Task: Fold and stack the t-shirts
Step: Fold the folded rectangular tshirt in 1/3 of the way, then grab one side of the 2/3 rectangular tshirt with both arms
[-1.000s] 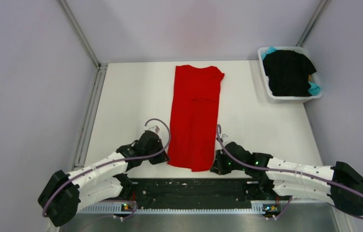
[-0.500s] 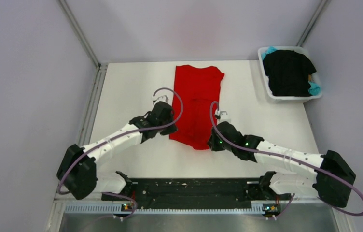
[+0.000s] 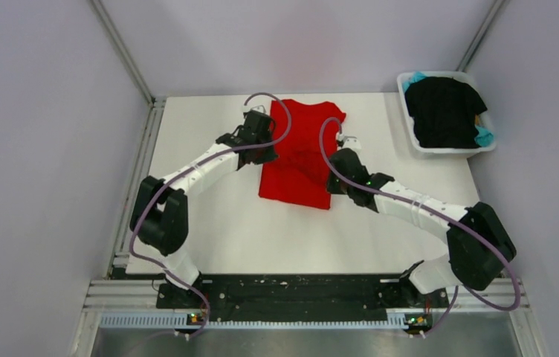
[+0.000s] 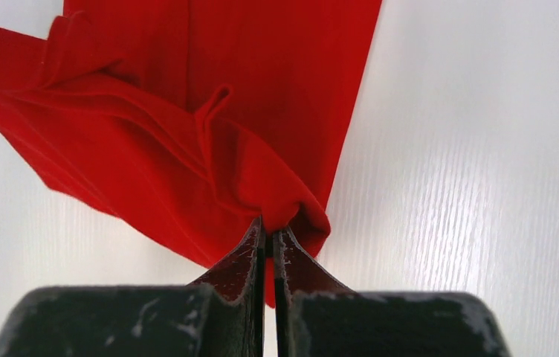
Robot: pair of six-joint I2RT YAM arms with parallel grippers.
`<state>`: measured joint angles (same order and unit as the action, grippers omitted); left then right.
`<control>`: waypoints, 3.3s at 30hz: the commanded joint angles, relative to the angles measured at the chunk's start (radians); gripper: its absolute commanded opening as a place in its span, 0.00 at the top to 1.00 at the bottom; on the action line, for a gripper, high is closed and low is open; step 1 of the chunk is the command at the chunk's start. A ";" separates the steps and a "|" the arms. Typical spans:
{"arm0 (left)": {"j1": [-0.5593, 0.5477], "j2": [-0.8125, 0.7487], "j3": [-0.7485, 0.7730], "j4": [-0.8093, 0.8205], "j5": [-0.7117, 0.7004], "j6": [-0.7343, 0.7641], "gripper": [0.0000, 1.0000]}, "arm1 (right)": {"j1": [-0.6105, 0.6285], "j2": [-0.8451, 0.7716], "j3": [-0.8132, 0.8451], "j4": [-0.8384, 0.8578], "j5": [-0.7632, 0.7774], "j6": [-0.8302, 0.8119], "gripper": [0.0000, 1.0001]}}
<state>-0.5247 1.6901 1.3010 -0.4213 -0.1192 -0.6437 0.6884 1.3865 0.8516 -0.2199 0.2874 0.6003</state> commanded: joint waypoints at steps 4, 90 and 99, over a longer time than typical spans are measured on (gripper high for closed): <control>0.062 0.144 0.185 -0.014 0.034 0.079 1.00 | -0.104 0.114 0.119 0.123 -0.053 -0.131 1.00; 0.185 0.143 -0.375 0.248 0.385 -0.088 1.00 | -0.140 0.171 -0.269 0.353 -0.292 0.062 0.62; 0.185 0.130 -0.403 0.257 0.379 -0.106 1.00 | -0.117 0.168 -0.300 0.367 -0.291 0.064 0.71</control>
<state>-0.3305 1.7958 0.9558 -0.1009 0.3134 -0.7582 0.5407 1.5425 0.5896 0.2382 -0.0090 0.6731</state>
